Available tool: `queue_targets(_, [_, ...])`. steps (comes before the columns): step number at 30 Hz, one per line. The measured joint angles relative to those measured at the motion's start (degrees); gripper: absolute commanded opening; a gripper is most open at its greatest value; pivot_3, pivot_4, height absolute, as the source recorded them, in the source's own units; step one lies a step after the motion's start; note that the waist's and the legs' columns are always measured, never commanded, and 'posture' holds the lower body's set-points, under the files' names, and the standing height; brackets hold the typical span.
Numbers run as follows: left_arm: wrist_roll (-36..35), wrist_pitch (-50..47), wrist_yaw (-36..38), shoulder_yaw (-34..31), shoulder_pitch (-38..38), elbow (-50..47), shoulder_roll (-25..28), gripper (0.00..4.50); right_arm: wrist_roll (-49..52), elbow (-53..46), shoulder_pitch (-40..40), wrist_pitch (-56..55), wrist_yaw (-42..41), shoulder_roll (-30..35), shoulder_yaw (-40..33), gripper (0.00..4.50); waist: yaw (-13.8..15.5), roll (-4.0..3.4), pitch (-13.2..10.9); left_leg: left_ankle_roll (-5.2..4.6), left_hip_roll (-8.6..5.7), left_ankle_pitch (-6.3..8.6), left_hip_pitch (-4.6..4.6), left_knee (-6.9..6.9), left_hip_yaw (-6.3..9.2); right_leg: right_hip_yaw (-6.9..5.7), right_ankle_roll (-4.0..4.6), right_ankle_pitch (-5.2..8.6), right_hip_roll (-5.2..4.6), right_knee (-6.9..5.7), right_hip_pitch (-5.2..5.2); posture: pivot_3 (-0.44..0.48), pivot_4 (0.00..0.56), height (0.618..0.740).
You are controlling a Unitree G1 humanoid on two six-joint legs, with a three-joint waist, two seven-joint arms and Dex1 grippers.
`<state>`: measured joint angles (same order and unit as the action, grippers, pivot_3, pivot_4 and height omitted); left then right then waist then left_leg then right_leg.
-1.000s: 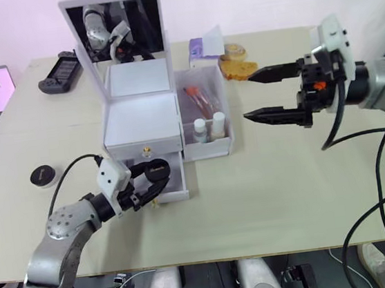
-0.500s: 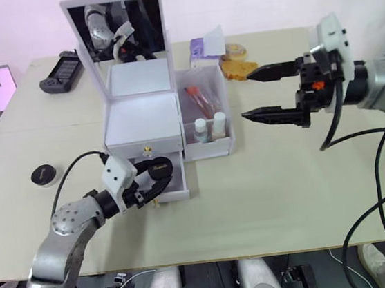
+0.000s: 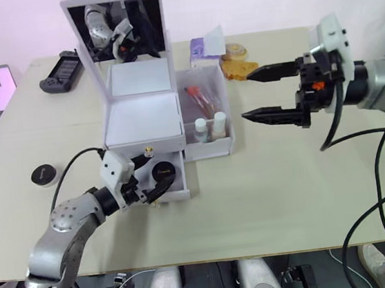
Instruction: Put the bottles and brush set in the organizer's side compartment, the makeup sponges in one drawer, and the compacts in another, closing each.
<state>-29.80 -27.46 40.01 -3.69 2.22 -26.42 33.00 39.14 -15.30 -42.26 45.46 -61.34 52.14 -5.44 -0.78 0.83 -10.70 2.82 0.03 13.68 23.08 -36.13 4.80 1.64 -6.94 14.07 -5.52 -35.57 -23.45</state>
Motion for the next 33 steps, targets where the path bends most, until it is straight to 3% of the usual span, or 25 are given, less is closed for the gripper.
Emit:
queue_targets(6, [-4.50,-0.95,0.22,-6.43,-7.63,-5.64,1.31,4.44,0.42,1.11,-0.67,-0.31,-1.74,-0.51,0.85,4.50,-0.37,-0.02,-0.02,0.00,0.00,0.00,0.01,0.05,0.00,0.00,0.01,0.01,0.00,0.03,-0.04,0.000,0.150,0.740])
queue_targets(13, [-9.82,-0.62,0.20,-20.49,-20.65,-9.36,0.89,4.44,-0.40,4.80,-3.69,-2.84,-5.10,-3.16,4.73,4.50,-0.20,-0.05,-0.04,0.00,0.01,0.00,-0.01,-0.01,0.00,0.00,0.21,0.11,0.00,-0.01,-0.02,0.000,0.150,0.740])
queue_targets(21, [-11.83,5.04,-4.64,-33.34,-30.75,-9.05,-8.98,4.44,-2.03,10.08,-7.29,-6.53,-10.15,-6.55,8.00,4.50,-0.25,-0.04,-0.04,0.00,0.00,0.00,0.01,0.00,0.00,0.00,0.21,0.11,-0.01,0.07,-0.01,0.000,0.150,0.740])
queue_targets(26, [-8.37,14.03,-6.44,-42.07,-38.93,-0.38,-16.82,4.44,-4.07,14.46,-9.51,-8.99,-14.04,-7.10,9.57,4.50,-0.44,-0.04,-0.04,0.01,0.00,0.01,0.00,0.02,-0.03,-0.01,0.23,0.12,-0.01,0.13,-0.04,0.000,0.150,0.740])
queue_targets(29, [-6.95,19.34,-6.94,-44.61,-41.70,6.17,-21.55,4.44,-5.17,17.30,-10.89,-9.44,-15.68,-7.21,9.95,4.50,-0.24,-0.02,-0.03,0.02,0.00,0.02,0.04,-0.01,-0.04,-0.01,0.23,0.12,-0.03,0.19,-0.04,0.000,0.150,0.740])
queue_targets(33, [-5.81,24.88,-6.26,-45.12,-42.73,11.61,-23.84,4.44,-6.88,19.35,-11.68,-9.75,-16.97,-7.13,10.76,4.50,0.17,0.08,0.00,0.03,0.00,0.02,0.14,-0.04,0.03,-0.10,0.25,0.12,-0.04,0.21,-0.08,0.000,0.150,0.740])
